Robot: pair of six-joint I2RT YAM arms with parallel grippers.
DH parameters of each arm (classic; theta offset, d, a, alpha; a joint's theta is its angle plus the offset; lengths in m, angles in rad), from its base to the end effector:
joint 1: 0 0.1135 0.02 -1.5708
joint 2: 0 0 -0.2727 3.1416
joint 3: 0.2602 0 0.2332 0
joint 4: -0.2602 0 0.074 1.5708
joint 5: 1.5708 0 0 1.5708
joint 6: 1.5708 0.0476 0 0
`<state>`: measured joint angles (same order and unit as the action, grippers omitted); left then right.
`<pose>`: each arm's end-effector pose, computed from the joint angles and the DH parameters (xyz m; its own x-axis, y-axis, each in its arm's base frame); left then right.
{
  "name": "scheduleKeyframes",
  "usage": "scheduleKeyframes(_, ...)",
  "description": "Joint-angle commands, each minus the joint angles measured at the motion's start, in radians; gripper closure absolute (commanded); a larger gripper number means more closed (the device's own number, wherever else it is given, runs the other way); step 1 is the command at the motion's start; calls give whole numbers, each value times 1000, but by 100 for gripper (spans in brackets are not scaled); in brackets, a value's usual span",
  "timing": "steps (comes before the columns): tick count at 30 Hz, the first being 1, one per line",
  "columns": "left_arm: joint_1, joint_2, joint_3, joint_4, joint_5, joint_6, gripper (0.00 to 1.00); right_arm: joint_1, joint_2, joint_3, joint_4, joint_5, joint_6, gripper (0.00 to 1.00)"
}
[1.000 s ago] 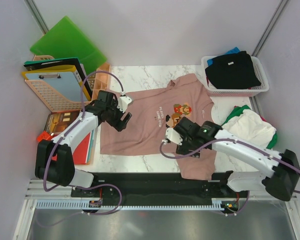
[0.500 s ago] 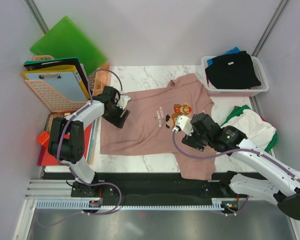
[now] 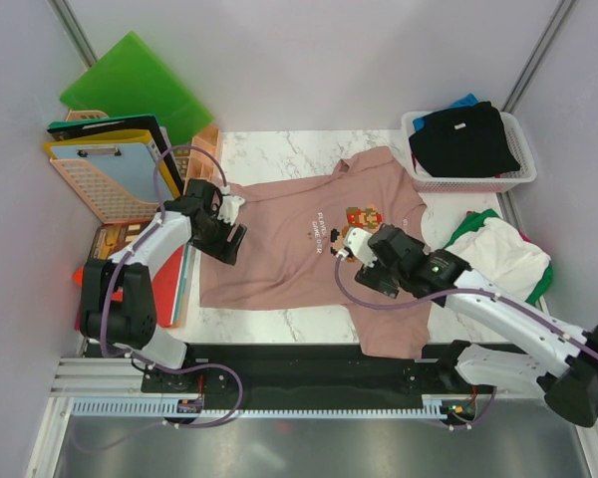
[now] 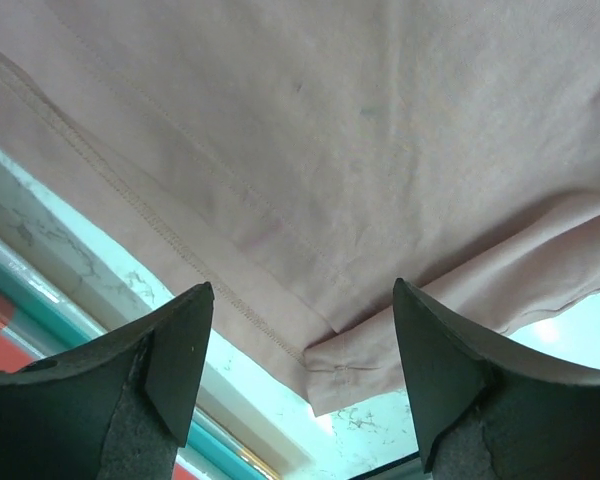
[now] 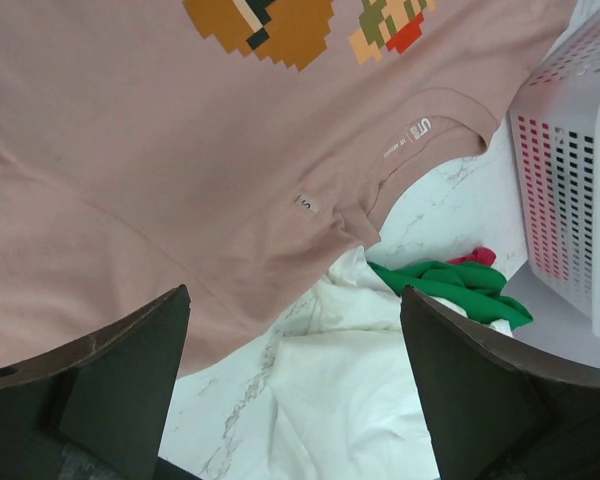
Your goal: Fold and stack the t-shirts
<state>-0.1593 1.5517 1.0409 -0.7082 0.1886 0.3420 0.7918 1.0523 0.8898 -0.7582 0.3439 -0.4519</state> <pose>0.2773 -0.0536 0.2150 -0.7995 0.4621 -0.3837 0.5177 0.8541 -0.0502 0.1441 0.1231 0.2785 -0.2732 -0.8618 -0.4273 -0.7179 0.4783 -0.5058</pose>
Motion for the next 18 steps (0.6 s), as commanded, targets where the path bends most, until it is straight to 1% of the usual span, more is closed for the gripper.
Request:
scheduleKeyframes(1, 0, -87, -9, 61, -30, 14, 20, -35, 93, -9, 103, 121, 67, 6)
scheduleKeyframes(2, 0, -94, -7, 67, -37, 14, 20, -49, 132, 12, 102, 115, 84, 5)
scheduleKeyframes(4, 0, -140, -16, 99, -52, 17, 20, -106, 161, 46, 86, 23, 97, 3)
scheduleKeyframes(5, 0, -160, -36, 114, -60, 17, 20, -123, 169, 57, 62, -50, 101, 3)
scheduleKeyframes(7, 0, -221, -64, 165, -77, 28, 20, -167, 189, 78, 48, -97, 90, 2)
scheduleKeyframes(8, 0, -243, -97, 186, -84, 31, 20, -175, 196, 81, 60, -91, 87, 2)
scheduleKeyframes(9, 0, -263, -116, 252, -107, 35, 20, -183, 205, 83, 72, -68, 81, 2)
scheduleKeyframes(12, 0, -303, -139, 315, -158, 31, 18, -227, 291, 129, 122, -19, 56, 2)
scheduleKeyframes(13, 0, -292, -130, 332, -173, 25, 18, -242, 363, 193, 123, -14, 58, 2)
scheduleKeyframes(14, 0, -260, -98, 334, -184, 19, 18, -258, 402, 237, 125, -13, 86, 2)
scheduleKeyframes(15, 0, -246, -81, 334, -186, 6, 18, -300, 441, 283, 122, -19, 105, 2)
scheduleKeyframes(16, 0, -234, -65, 337, -184, 3, 18, -325, 516, 387, 117, -63, 125, 2)
scheduleKeyframes(18, 0, -202, -25, 331, -184, 5, 18, -391, 596, 499, 68, -139, 168, 2)
